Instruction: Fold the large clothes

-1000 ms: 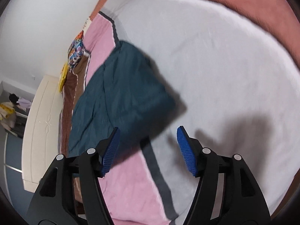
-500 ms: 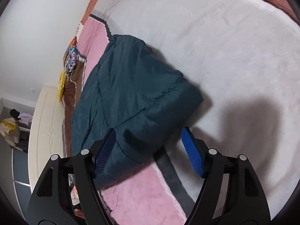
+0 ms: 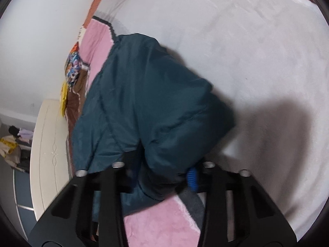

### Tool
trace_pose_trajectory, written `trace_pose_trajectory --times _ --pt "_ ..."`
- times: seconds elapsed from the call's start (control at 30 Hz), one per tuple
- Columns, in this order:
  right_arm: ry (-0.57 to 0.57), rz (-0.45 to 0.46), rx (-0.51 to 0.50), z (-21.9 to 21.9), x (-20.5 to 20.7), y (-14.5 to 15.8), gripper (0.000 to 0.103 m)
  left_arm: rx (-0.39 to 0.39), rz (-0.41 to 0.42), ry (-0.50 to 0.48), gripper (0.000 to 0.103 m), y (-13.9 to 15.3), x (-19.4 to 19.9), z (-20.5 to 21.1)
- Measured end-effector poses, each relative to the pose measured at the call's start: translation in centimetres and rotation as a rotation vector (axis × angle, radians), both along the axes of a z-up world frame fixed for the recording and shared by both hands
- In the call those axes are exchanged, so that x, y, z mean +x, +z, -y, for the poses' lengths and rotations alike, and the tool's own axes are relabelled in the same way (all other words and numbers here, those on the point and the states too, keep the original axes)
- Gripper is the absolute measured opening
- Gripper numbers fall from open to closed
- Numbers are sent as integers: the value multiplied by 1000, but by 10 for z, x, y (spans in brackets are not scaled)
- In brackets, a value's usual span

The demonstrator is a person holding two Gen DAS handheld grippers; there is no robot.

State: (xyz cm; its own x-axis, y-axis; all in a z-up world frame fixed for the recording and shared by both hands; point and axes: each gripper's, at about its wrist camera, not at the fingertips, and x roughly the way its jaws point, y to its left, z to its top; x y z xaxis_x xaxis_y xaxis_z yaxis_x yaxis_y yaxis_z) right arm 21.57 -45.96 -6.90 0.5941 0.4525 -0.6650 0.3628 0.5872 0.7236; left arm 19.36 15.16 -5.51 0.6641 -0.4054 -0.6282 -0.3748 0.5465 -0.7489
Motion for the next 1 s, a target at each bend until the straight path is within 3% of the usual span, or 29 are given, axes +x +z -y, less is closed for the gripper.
trace_pose_trajectory --times 0.13,0.4,0.63,1.0 --pt "16 33 -9 -1 -13 16 22 68 33 -22 21 19 -10 6" --pt "71 33 -58 -6 -73 35 21 42 42 -65 20 33 -55 -7" --pt "101 0 -106 -7 -125 29 21 17 8 -81 20 16 -113 -12" --pt "108 -36 -154 -11 -141 7 25 70 -11 -98 22 1 -137 -9"
